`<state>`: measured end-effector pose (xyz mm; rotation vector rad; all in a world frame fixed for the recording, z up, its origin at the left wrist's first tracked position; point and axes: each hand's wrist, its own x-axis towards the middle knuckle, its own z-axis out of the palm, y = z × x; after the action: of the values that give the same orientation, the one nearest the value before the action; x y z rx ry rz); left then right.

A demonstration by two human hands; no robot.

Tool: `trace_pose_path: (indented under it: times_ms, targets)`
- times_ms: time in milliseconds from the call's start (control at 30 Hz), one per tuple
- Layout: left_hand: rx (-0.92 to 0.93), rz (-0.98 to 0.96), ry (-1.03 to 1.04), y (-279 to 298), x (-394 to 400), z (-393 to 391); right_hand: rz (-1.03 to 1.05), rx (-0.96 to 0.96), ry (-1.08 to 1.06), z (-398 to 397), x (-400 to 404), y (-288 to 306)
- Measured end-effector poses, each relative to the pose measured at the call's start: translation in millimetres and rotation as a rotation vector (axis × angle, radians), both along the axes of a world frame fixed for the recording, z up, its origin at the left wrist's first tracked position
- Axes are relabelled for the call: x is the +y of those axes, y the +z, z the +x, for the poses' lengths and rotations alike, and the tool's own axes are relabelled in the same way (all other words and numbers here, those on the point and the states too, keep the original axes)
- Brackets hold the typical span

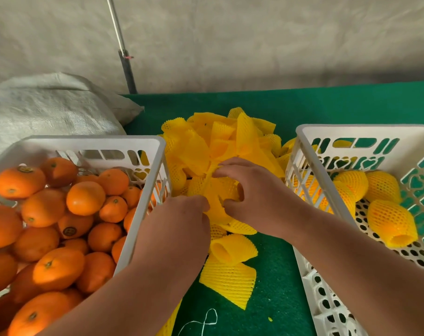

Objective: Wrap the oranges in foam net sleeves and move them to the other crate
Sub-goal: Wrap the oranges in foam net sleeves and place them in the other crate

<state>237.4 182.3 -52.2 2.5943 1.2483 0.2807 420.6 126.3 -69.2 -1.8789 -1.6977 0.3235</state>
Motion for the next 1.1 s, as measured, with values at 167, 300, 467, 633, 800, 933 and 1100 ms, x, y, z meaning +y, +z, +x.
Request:
trace_pose_path:
  times_ms: [167, 300, 467, 633, 800, 933, 1100]
  targets:
    - [0.029, -0.013, 0.023, 2, 4, 0, -0.038, -0.029, -0.008, 2, 0, -3]
    - [-0.054, -0.023, 0.013, 3, 0, -1, -0.036, -0.054, -0.011, 3, 1, -5]
    - [-0.242, 0.036, -0.026, 4, -10, 0, -0.011, -0.070, 0.002, 2, 2, -9]
    - [-0.269, 0.164, -0.097, 10, -18, -3, -0.005, -0.070, -0.010, 3, 4, -12]
    - [-0.288, 0.230, -0.075, 24, -7, -9, -0.030, -0.061, -0.005, 3, 5, -14]
    - [-0.338, 0.356, 0.040, 40, 23, -23, -0.056, -0.057, -0.012, 5, 3, -13]
    - [-0.182, 0.256, 0.216, 43, 83, -65, -0.093, -0.019, -0.009, 1, 1, -8]
